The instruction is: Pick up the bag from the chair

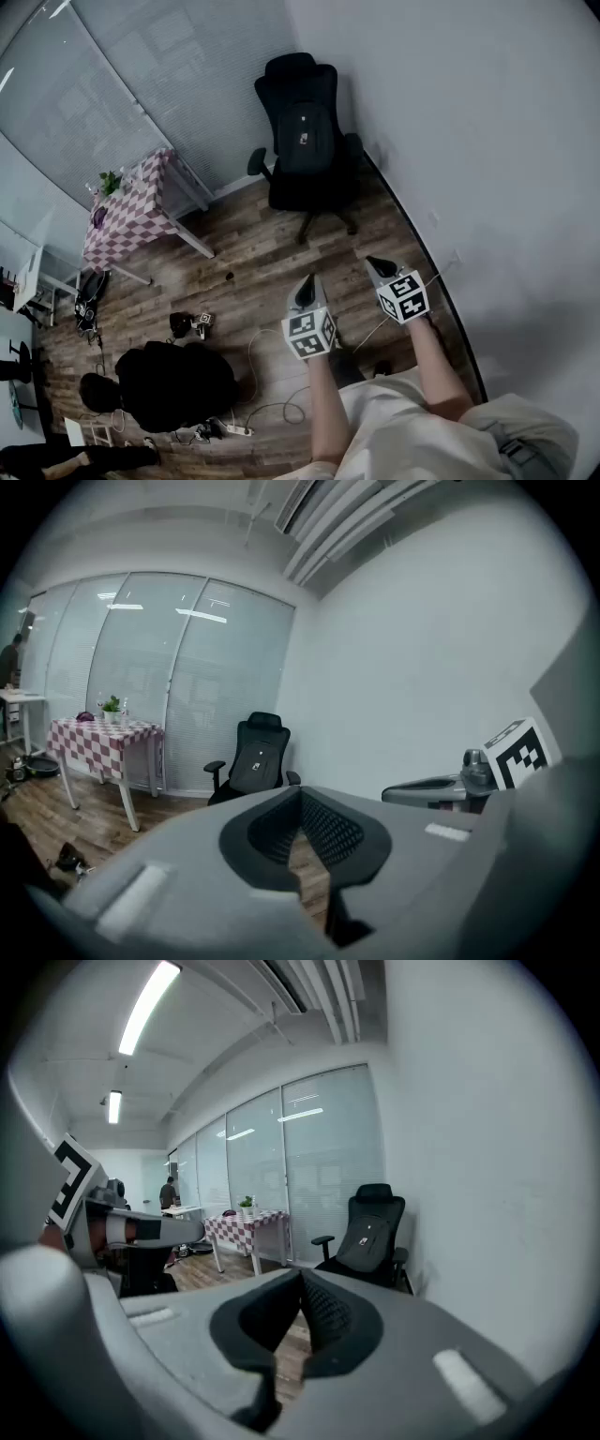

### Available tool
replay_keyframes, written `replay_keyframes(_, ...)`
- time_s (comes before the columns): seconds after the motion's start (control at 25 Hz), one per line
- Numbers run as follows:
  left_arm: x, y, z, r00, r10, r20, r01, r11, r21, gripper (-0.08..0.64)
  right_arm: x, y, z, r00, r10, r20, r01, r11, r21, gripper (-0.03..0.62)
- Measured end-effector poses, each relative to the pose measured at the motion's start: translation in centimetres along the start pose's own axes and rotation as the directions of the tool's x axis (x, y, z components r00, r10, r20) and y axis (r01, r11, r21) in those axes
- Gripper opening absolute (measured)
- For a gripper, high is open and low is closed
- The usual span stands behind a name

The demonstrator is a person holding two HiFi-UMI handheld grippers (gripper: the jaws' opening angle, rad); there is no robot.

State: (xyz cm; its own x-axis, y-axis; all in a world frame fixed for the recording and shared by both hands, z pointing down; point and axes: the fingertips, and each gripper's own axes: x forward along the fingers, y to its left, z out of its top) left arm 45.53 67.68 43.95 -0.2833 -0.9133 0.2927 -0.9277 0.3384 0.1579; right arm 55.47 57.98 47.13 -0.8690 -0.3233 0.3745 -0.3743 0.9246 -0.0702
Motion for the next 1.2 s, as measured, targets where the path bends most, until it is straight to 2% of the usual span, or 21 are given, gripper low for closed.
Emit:
replay_keyframes(0.32,2.6,0.8,1.3,1.000,-0.029,-0.001,0.029,0.999,0.018,0.008,2.2,-1.9,2.2,0.999,-0.041,0.034,0.040,0.999,0.010,0.000)
replay_keyframes(0.68,8.6,4.2,2.9,0.998,-0.054,-0.027,0.055,0.998,0.036,0.008,7.9,-4.3,3.5,0.996,-0.080,0.035,0.076,0.992,0.098,0.001)
replay_keyframes(0.84,13.0,6.7,3.5,0.995,-0.082,-0.054,0.085,0.995,0.045,0.008,11.8,-6.3,4.7,0.992,-0.119,0.043,0.111,0.983,0.146,0.002)
replay_keyframes(1.04,19.0,11.7,6.0,0.991,-0.116,-0.071,0.119,0.992,0.034,0.008,18.0,-8.5,7.9,0.984,-0.167,0.057,0.152,0.967,0.204,0.002)
replay_keyframes(1.2,22.5,15.2,7.8,0.987,-0.139,-0.084,0.141,0.990,0.021,0.008,22.0,-8.7,9.6,0.984,-0.172,0.035,0.162,0.966,0.204,0.002)
